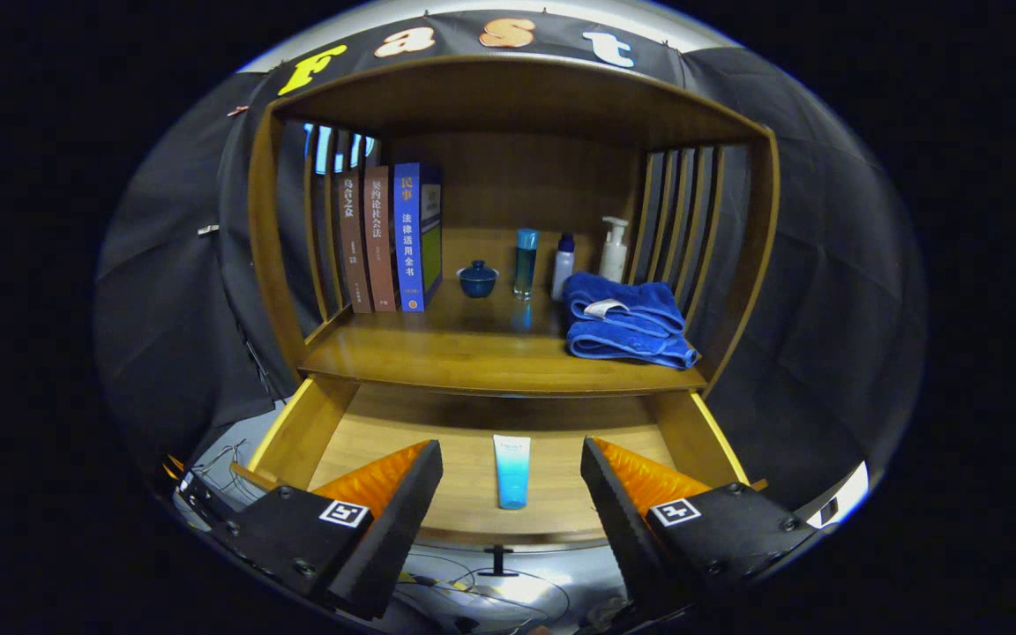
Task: Pull open the drawer, take out the items inside it, and place them on the countertop above the cabinet.
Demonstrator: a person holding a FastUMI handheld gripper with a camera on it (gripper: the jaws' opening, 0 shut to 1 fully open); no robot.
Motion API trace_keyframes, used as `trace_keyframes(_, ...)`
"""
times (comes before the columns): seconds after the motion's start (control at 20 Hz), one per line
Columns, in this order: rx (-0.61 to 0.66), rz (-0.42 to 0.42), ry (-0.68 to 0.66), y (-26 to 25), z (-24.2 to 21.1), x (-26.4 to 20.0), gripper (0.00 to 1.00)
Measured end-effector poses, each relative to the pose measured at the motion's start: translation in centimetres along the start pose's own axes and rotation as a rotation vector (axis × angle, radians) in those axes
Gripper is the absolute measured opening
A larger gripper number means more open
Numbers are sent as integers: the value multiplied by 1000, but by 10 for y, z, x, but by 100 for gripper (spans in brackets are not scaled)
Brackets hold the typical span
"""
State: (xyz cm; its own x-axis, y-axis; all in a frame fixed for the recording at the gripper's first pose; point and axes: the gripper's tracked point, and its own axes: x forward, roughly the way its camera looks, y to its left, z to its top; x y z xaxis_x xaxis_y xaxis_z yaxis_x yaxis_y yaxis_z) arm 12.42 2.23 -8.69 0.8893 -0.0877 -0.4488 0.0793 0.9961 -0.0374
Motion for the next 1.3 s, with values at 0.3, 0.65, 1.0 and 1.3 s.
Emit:
trace_keyframes(0.3, 58, -43, 307, -11, -40, 68, 100)
trace_keyframes(0.65, 44, -33, 583, -15, -103, 121, 100)
trace_keyframes(1.0, 99, 23, 750, -10, -138, 141, 72)
trace_keyframes(1.3, 80, 17, 750, -10, -138, 137, 40)
